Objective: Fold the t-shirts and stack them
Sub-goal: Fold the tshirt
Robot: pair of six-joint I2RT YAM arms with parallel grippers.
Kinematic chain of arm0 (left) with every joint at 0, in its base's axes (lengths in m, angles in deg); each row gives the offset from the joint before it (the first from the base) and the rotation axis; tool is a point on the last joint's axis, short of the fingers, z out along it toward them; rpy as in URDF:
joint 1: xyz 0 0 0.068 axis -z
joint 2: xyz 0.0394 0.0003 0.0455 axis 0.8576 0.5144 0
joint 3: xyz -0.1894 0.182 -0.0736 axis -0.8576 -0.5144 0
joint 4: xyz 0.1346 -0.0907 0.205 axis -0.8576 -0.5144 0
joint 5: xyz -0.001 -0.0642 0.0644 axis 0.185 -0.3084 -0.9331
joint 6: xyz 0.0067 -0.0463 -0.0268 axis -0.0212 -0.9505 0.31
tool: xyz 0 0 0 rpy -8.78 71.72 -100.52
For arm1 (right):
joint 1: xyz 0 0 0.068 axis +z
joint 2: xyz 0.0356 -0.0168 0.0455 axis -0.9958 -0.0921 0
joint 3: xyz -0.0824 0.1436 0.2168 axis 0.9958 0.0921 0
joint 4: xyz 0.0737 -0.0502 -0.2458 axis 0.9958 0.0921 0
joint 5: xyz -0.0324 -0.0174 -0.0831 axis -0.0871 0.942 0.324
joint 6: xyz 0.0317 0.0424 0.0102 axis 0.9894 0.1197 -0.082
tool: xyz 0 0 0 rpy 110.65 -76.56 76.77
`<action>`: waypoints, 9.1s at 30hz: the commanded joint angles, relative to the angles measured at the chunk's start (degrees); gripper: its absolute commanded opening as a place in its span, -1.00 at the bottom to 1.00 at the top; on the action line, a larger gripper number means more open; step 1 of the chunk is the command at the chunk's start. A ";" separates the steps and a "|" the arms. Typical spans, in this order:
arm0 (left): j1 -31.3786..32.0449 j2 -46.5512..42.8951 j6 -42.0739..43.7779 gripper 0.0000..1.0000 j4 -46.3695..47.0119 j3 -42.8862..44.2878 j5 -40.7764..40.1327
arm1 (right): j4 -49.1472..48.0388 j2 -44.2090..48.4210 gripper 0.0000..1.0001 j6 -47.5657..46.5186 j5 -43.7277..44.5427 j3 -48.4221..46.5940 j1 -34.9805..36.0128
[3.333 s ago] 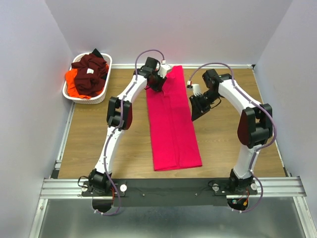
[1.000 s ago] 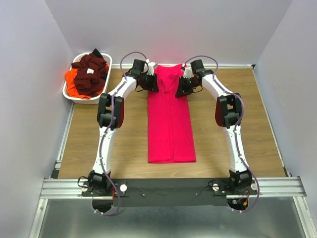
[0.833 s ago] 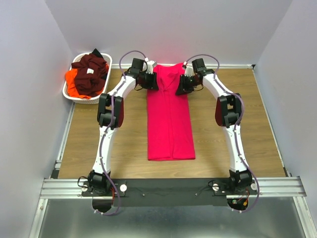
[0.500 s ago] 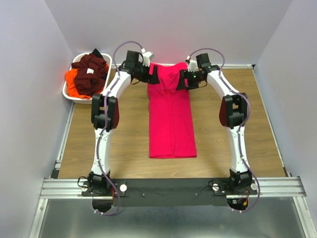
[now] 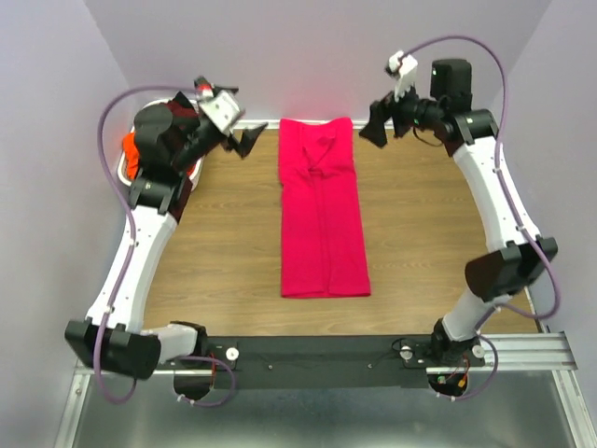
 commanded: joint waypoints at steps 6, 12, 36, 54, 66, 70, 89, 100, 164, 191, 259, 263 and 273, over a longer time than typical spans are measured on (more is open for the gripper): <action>6.01 -14.51 47.89 0.70 -32.28 -27.89 5.82 | 15.32 15.54 1.00 -21.48 2.87 36.18 9.62; 19.96 -23.82 53.56 0.64 -32.94 -44.86 0.46 | 11.46 22.67 0.78 -26.23 9.12 56.32 19.39; 37.93 -9.41 43.71 0.13 -28.53 -45.31 -14.66 | -3.83 18.20 0.20 -21.85 20.99 71.64 32.93; 41.17 -10.30 39.23 0.14 -24.32 -47.16 -14.13 | -7.63 18.45 -0.99 -20.53 23.54 77.27 33.11; 46.54 0.86 37.48 0.35 -27.31 -45.93 -17.30 | -5.87 18.11 -0.99 -18.07 21.87 74.28 33.10; 47.77 4.29 34.48 0.33 -23.70 -47.34 -19.85 | -5.34 18.46 -0.99 -17.80 21.26 74.28 33.11; 46.99 10.98 33.60 -0.67 -25.27 -43.91 -21.43 | -4.11 18.81 -0.99 -18.42 20.73 73.93 33.10; 46.72 7.30 34.04 -1.00 -30.10 -41.80 -17.66 | -2.18 22.57 -0.99 -16.75 19.06 73.76 33.11; 13.06 30.13 60.49 -1.00 -23.00 -3.04 -13.26 | 6.18 -21.70 -0.99 -40.92 17.04 12.50 8.76; 10.60 37.00 57.78 0.07 -16.40 5.04 -15.37 | 6.18 -25.84 0.15 -35.83 18.44 2.48 6.65; 3.58 50.25 -38.29 -0.11 19.81 -22.98 30.16 | -3.67 -32.95 -0.34 15.77 -29.64 27.52 -5.83; 0.50 50.09 -38.04 -0.11 19.46 -24.39 30.07 | -3.40 -31.39 -0.34 13.58 -28.66 29.28 -6.27; 9.61 34.36 -32.67 -0.16 18.66 -26.16 33.41 | -3.31 -20.04 -0.34 19.11 -35.60 30.15 -3.56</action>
